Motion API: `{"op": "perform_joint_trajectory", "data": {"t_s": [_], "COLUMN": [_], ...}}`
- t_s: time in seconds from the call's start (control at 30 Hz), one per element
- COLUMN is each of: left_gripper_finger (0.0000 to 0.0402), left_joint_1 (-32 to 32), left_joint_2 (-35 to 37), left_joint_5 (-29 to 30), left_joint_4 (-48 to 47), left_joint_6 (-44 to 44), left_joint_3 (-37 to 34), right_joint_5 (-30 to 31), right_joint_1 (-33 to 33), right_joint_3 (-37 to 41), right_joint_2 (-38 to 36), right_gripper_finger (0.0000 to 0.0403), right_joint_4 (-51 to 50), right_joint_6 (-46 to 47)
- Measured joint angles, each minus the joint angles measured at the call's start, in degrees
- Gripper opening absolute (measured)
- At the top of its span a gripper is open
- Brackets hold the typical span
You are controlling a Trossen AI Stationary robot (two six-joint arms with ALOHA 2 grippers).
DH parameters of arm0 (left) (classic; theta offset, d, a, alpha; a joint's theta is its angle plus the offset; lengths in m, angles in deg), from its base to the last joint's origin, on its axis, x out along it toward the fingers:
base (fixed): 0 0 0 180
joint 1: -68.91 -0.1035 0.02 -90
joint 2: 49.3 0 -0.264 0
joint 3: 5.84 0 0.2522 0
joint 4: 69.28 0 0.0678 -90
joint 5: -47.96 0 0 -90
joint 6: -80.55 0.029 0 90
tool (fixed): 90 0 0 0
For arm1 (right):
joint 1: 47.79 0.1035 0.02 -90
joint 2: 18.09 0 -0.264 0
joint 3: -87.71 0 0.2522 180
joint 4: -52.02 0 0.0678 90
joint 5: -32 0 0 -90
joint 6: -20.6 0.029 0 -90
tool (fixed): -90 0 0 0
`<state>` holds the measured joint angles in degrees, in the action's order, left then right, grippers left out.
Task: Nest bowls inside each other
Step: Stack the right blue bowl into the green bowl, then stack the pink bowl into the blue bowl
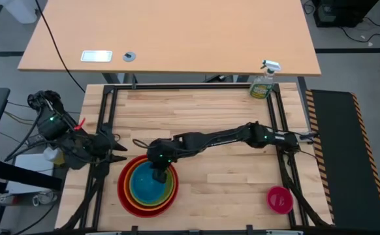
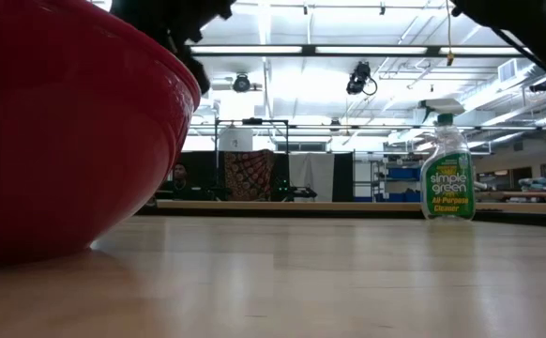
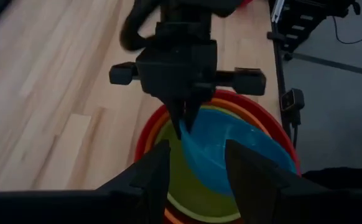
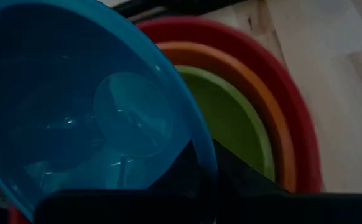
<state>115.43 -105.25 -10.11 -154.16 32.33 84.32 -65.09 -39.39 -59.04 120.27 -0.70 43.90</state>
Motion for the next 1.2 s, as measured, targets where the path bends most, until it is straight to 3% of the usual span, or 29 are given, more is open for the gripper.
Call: {"op": "perform_joint_trajectory", "data": {"t_s": [0.27, 0.5, 0.83, 1.2], "left_gripper_finger": [0.0156, 0.0156, 0.0156, 0.0156], "left_joint_1": [0.0, 0.0, 0.0, 0.0], "left_joint_2": [-0.3, -0.2, -0.2, -0.1], "left_joint_5": [-4.4, -5.7, -7.4, -7.4], "left_joint_4": [0.0, 0.0, -0.7, -2.2], "left_joint_6": [-0.7, -0.6, -0.1, 1.5], "left_joint_3": [0.0, 0.0, 0.0, 0.0], "right_joint_5": [-1.9, -5.7, -12.5, -3.9], "right_joint_1": [-0.1, -1.4, -3.5, -4.4], "right_joint_3": [-0.1, -0.1, 0.0, 0.0], "right_joint_2": [1.7, 1.7, 1.3, -6.6], "right_gripper_finger": [0.0039, 0.0084, 0.0146, 0.0145], "right_joint_4": [-1.8, -9.0, -10.4, -18.5], "right_joint_6": [-4.9, -6.1, -4.0, -3.7]}}
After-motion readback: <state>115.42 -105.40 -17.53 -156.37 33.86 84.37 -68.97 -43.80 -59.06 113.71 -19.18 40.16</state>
